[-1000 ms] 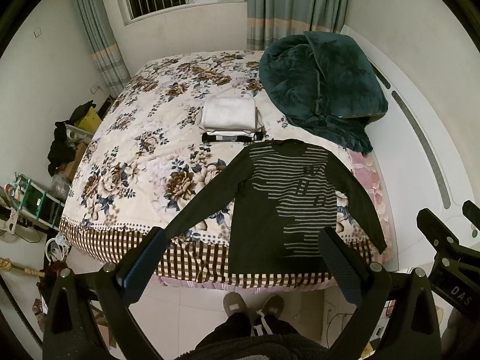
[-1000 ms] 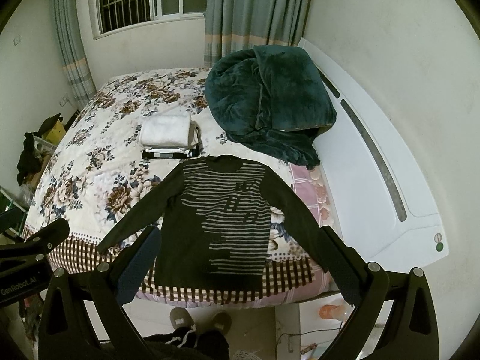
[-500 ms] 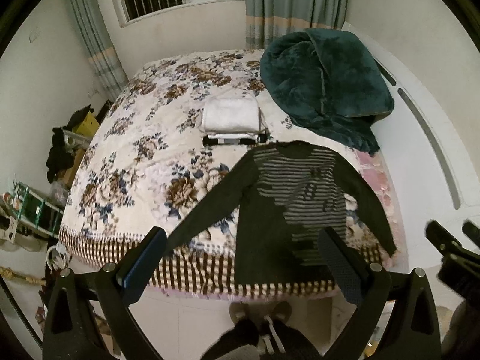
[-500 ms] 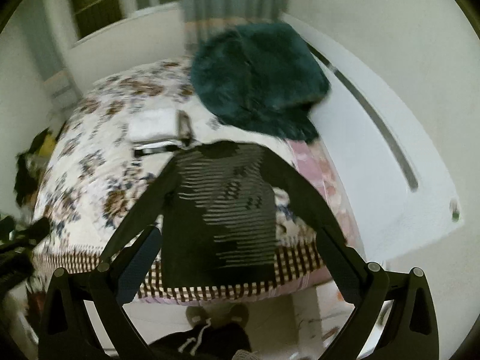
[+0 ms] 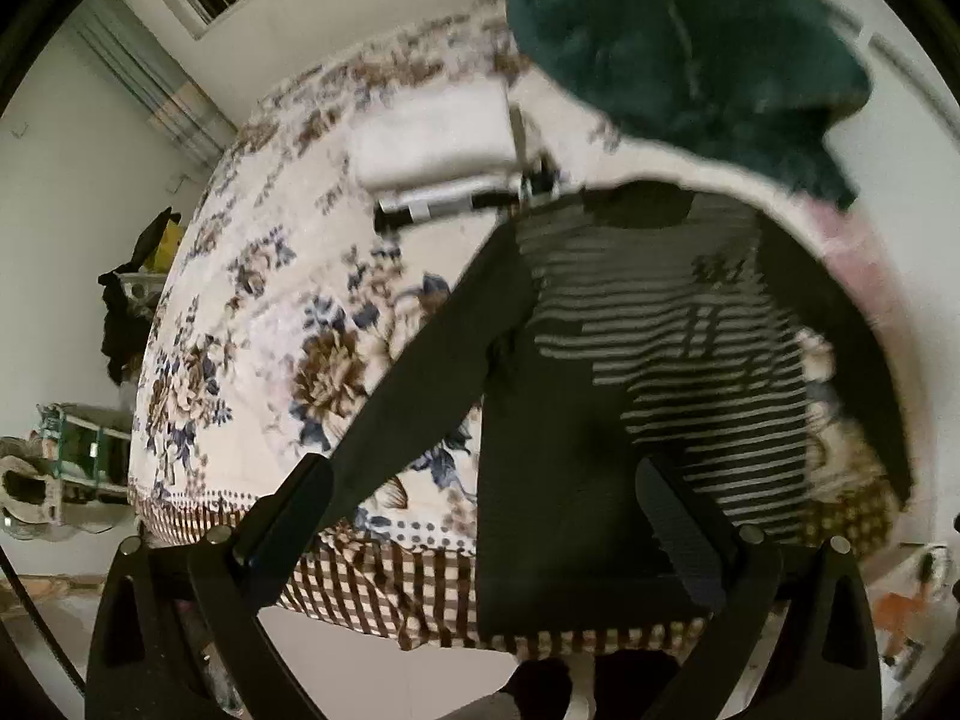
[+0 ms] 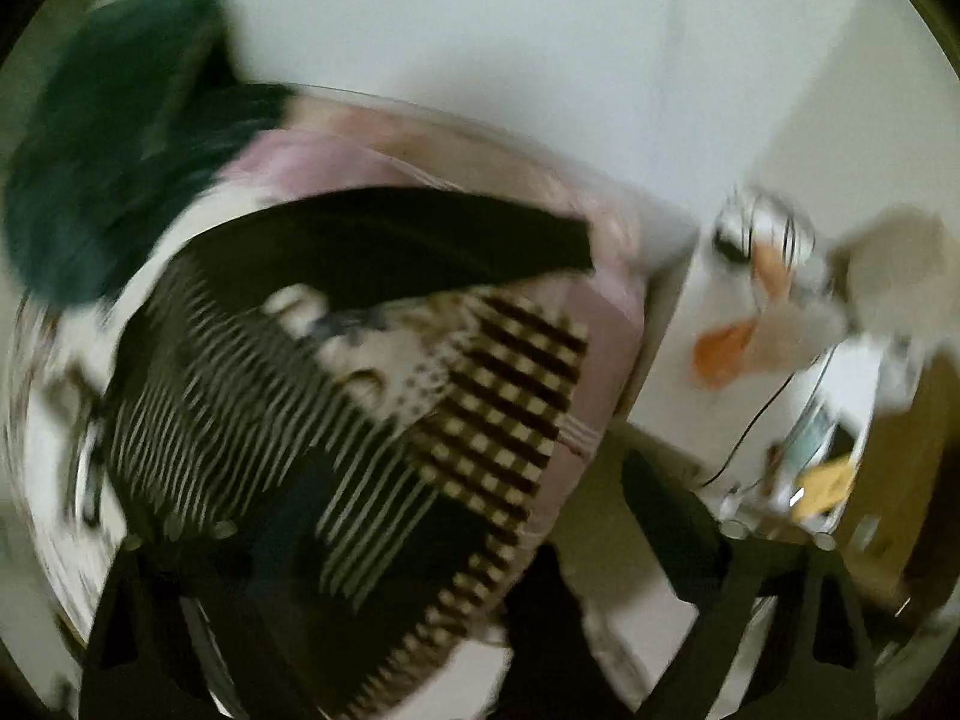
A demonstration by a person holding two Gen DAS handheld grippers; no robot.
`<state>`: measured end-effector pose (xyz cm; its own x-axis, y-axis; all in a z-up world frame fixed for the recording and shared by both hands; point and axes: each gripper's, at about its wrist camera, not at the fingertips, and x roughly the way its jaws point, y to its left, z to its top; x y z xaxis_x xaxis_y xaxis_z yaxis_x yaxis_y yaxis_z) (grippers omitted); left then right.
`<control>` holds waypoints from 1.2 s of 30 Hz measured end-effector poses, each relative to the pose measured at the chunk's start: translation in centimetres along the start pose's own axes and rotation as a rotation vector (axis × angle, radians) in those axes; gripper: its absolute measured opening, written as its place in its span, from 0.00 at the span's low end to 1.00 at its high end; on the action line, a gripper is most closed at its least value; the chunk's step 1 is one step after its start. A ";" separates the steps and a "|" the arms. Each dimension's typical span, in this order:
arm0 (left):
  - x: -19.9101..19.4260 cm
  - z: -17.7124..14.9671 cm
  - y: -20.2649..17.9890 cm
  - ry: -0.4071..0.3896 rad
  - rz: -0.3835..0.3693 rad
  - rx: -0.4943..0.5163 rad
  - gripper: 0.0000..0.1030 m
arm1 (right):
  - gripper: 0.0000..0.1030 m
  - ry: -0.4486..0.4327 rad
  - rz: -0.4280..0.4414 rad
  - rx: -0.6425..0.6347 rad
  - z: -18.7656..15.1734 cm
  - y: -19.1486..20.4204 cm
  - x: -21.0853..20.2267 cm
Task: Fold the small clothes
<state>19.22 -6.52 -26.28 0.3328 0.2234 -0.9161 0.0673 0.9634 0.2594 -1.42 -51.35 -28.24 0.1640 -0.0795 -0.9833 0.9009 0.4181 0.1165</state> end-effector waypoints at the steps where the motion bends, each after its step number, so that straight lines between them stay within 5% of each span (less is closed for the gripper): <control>1: 1.5 0.2 -1.0 0.030 0.022 0.006 1.00 | 0.82 0.026 -0.006 0.055 1.1 -0.9 2.8; 4: 5.9 0.9 -3.3 0.115 0.044 -0.009 1.00 | 0.77 0.090 -0.006 0.225 4.6 -3.8 10.5; 8: 11.8 1.2 -6.5 0.216 0.046 -0.022 1.00 | 0.77 0.069 -0.019 0.364 7.7 -5.7 16.4; 14: 18.5 2.5 -10.1 0.283 0.063 -0.049 1.00 | 0.77 0.070 -0.035 0.637 11.8 -10.1 24.1; 18: 22.2 2.8 -11.6 0.308 0.062 -0.057 1.00 | 0.72 0.046 -0.035 0.699 13.8 -11.3 27.6; 21: 24.3 2.8 -11.9 0.311 0.059 -0.047 1.00 | 0.60 -0.011 -0.062 0.685 14.9 -10.9 28.9; 23: 25.1 2.7 -11.7 0.310 0.063 -0.042 1.00 | 0.39 -0.053 -0.118 0.658 15.4 -10.3 28.9; 24: 25.5 2.8 -11.5 0.310 0.064 -0.046 1.00 | 0.19 -0.068 -0.138 0.639 15.6 -9.9 28.8; 25: 25.8 2.7 -11.0 0.310 0.064 -0.055 1.00 | 0.12 -0.083 -0.151 0.605 15.9 -9.5 28.7; 30: 26.7 2.7 -8.5 0.303 0.063 -0.106 1.00 | 0.11 -0.222 -0.194 0.400 17.3 -4.6 24.7; 36: 27.1 2.6 -3.6 0.273 0.081 -0.179 1.00 | 0.11 -0.430 -0.094 -0.027 15.6 9.6 14.7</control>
<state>30.42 -4.30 -51.24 0.0648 0.3086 -0.9490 -0.1229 0.9462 0.2993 15.92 -62.64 -39.40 0.2394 -0.4848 -0.8412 0.9101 0.4138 0.0205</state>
